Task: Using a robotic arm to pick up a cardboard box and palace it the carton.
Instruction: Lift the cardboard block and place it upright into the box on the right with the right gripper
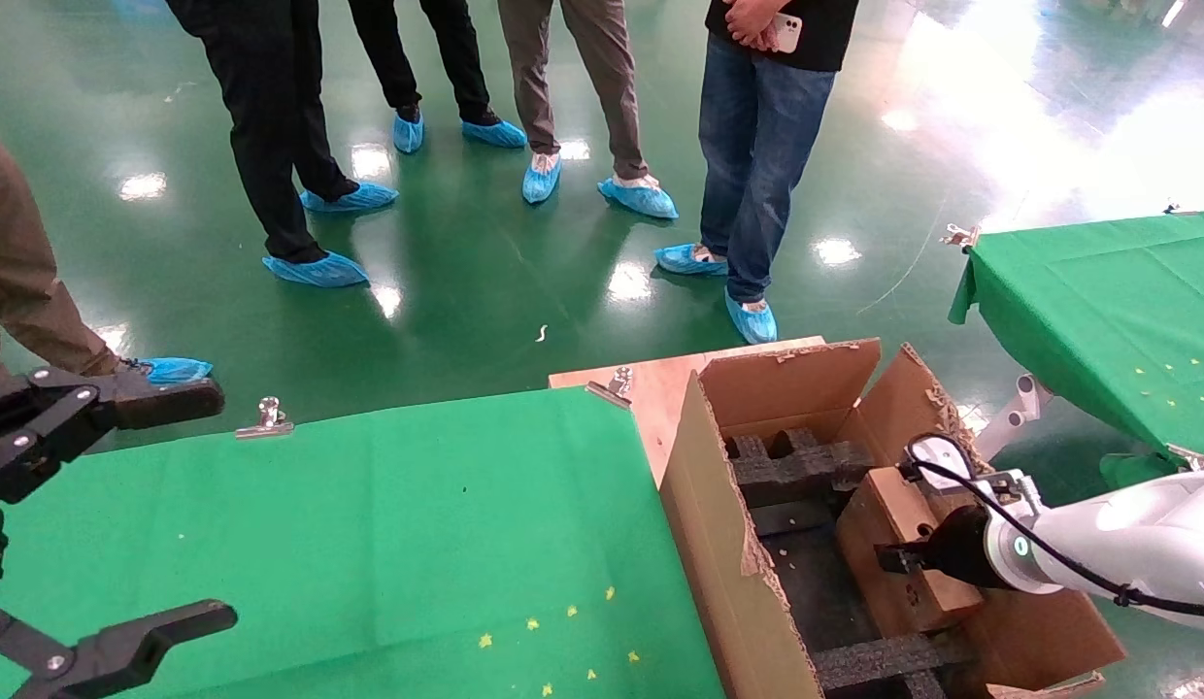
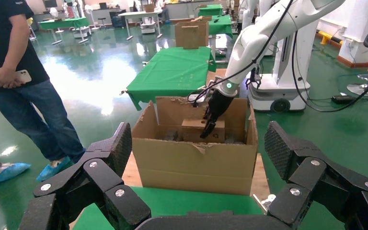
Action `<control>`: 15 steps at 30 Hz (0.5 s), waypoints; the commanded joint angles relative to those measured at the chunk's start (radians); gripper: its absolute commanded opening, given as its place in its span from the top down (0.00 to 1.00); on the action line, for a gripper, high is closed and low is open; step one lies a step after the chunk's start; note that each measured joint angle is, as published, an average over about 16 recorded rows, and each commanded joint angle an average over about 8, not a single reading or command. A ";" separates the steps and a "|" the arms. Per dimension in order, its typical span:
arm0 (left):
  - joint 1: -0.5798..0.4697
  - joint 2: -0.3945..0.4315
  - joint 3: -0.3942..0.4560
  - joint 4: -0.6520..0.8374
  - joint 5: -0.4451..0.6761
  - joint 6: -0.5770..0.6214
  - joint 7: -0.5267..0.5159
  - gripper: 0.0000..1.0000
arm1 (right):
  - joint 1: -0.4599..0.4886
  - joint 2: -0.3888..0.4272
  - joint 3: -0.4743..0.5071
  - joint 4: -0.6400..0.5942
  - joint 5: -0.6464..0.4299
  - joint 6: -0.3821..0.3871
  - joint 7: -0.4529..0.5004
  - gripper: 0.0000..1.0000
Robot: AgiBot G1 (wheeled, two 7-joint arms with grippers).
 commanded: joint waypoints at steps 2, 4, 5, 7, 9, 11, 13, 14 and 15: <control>0.000 0.000 0.000 0.000 0.000 0.000 0.000 0.00 | 0.004 0.002 0.002 0.004 -0.005 0.000 0.003 0.00; 0.000 0.000 0.000 0.000 0.000 0.000 0.000 0.00 | 0.010 0.005 0.004 0.008 -0.009 -0.001 0.004 0.00; 0.000 0.000 0.000 0.000 0.000 0.000 0.000 0.00 | 0.013 0.006 0.006 0.010 -0.011 -0.001 0.004 0.00; 0.000 0.000 0.000 0.000 0.000 0.000 0.000 0.00 | 0.019 0.009 0.009 0.013 -0.016 -0.001 0.006 0.00; 0.000 0.000 0.001 0.000 0.000 0.000 0.000 0.00 | 0.027 0.013 0.013 0.017 -0.022 -0.002 0.009 0.00; 0.000 0.000 0.001 0.000 0.000 0.000 0.000 0.00 | 0.036 0.017 0.018 0.021 -0.028 -0.002 0.013 0.00; 0.000 0.000 0.001 0.000 0.000 0.000 0.000 0.00 | 0.048 0.021 0.025 0.025 -0.034 0.000 0.017 0.00; 0.000 0.000 0.001 0.000 -0.001 0.000 0.000 0.00 | 0.055 0.023 0.029 0.028 -0.038 0.001 0.019 0.00; 0.000 0.000 0.001 0.000 -0.001 0.000 0.000 0.00 | 0.064 0.026 0.034 0.032 -0.042 0.003 0.021 0.00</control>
